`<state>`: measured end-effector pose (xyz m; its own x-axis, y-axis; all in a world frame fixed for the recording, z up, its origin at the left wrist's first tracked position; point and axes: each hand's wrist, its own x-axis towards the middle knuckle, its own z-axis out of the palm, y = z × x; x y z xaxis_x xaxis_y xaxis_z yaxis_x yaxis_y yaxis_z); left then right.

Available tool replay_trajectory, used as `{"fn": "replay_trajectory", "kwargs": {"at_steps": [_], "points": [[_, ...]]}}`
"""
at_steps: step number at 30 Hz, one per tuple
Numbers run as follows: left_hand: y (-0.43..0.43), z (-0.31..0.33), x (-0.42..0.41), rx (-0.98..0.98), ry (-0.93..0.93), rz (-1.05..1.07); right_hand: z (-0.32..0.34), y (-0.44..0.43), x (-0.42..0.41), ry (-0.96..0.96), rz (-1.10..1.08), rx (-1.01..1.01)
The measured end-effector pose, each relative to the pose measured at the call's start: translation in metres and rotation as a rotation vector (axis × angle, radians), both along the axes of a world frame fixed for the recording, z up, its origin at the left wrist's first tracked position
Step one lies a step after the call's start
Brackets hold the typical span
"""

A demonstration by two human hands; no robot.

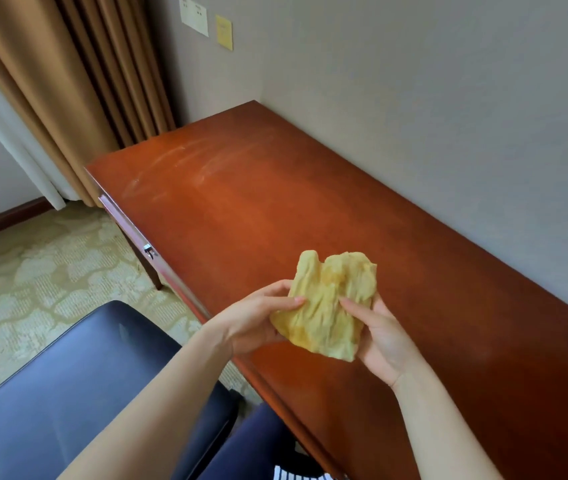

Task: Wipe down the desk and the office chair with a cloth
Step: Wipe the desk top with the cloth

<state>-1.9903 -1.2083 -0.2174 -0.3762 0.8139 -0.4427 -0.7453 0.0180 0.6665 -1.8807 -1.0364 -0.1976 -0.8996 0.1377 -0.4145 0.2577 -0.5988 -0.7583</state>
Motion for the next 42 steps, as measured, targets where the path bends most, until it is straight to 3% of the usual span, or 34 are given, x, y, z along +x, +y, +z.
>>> {"fn": "replay_trajectory", "kwargs": {"at_steps": [6, 14, 20, 27, 31, 38, 42], "points": [[0.034, 0.006, -0.016, -0.096, 0.152, -0.14, -0.015, 0.021, 0.004, -0.129, -0.08, 0.344], [0.062, 0.008, -0.043, -0.181, 0.388, -0.134, -0.026, 0.034, -0.021, -0.274, -0.119, 0.236], [0.072, 0.014, -0.101, -0.061, 0.333, -0.185, -0.03, 0.042, -0.065, -0.226, -0.097, 0.148], [0.117, 0.0, -0.193, 0.056, 0.232, -0.158, -0.037, 0.064, -0.152, -0.166, -0.297, 0.015], [0.13, -0.003, -0.265, 0.12, 0.148, -0.161, -0.034, 0.068, -0.229, -0.161, -0.413, 0.097], [0.139, 0.0, -0.407, 0.096, 0.171, -0.319, -0.025, 0.052, -0.359, -0.223, -0.563, 0.366], [0.144, -0.015, -0.447, 0.009, 0.222, -0.264, -0.046, 0.037, -0.392, -0.316, -0.593, 0.244]]}}
